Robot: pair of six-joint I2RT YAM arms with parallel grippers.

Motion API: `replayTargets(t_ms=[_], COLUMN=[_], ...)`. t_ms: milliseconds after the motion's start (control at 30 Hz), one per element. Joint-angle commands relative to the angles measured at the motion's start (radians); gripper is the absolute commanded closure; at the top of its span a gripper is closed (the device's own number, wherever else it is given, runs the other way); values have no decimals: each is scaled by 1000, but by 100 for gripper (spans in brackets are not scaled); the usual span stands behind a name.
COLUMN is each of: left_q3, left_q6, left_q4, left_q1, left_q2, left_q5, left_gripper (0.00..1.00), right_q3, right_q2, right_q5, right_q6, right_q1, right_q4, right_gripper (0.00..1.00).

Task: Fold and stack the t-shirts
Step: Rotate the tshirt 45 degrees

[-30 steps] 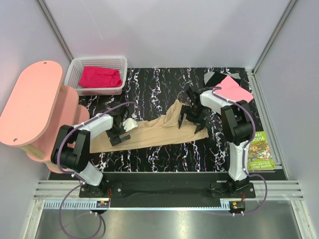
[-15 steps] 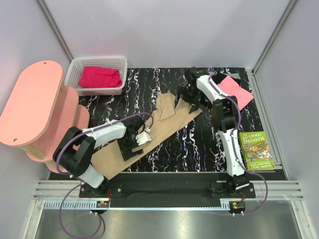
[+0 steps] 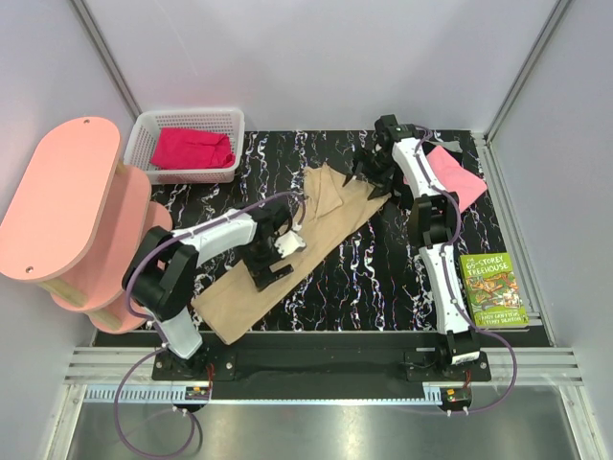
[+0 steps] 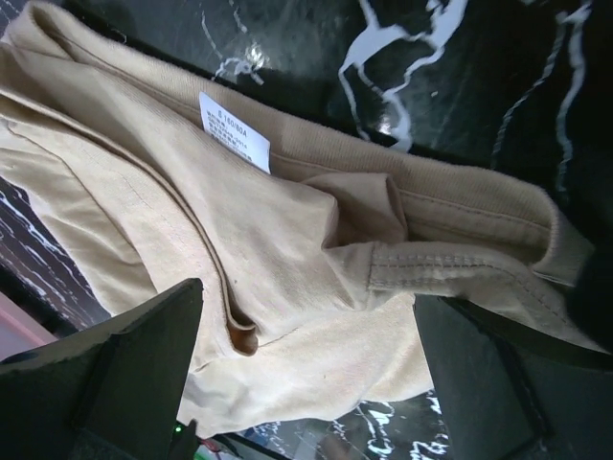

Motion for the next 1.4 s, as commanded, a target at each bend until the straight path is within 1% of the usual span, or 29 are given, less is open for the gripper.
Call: replayTargets(t_ms=[0, 100, 167, 233, 367, 400, 433, 467, 533, 567, 667, 767, 1100, 1200, 1300, 1333, 1367], left_q3=[110, 188, 199, 196, 128, 96, 82, 70, 42, 39, 42, 52, 49, 49, 44, 39, 38], left_q6=[-31, -40, -34, -25, -17, -18, -23, -25, -28, -31, -37, -38, -25, -23, -20, -20, -18], left_q4=[-54, -89, -97, -106, -117, -116, -116, -116, -109, -108, -108, -111, -112, -108, -105, -105, -105], left_q1=[20, 72, 103, 143, 165, 165, 165, 165, 168, 169, 169, 168, 168, 168, 168, 168, 168], left_q2=[-75, -125, -155, -198, -303, -319, -334, -359, -379, -385, -383, -376, -383, -377, -377, -377, -376], left_q5=[4, 2, -8, -7, -4, -4, -4, -1, 8, 10, 28, 38, 24, 22, 16, 15, 13], left_gripper=[1, 1, 1, 1, 1, 1, 1, 1, 1, 1, 1, 1, 1, 1, 1, 1, 1], right_q3=[-21, -19, -21, -48, -129, -204, -250, -362, -482, -581, -669, -714, -697, -627, -492, -393, -330], right_q2=[-62, -136, -173, -238, -366, -424, -453, -479, -541, -555, -530, -498, -351, -274, -184, -132, -101], right_q5=[93, 73, 70, 70, 94, 101, 108, 116, 127, 136, 121, 112, 104, 108, 113, 116, 122], right_q6=[-88, -91, -97, -109, -143, -144, -144, -143, -138, -128, -109, -98, -103, -111, -123, -134, -138], right_q1=[-20, -16, -8, 12, 73, 90, 133, 153, 217, 234, 264, 288, 290, 268, 225, 215, 204], right_q4=[78, 81, 83, 79, 61, 66, 69, 76, 136, 164, 227, 269, 283, 274, 236, 198, 170], right_gripper=[1, 0, 0, 0, 0, 0, 0, 0, 0, 0, 0, 0, 0, 0, 0, 0, 0])
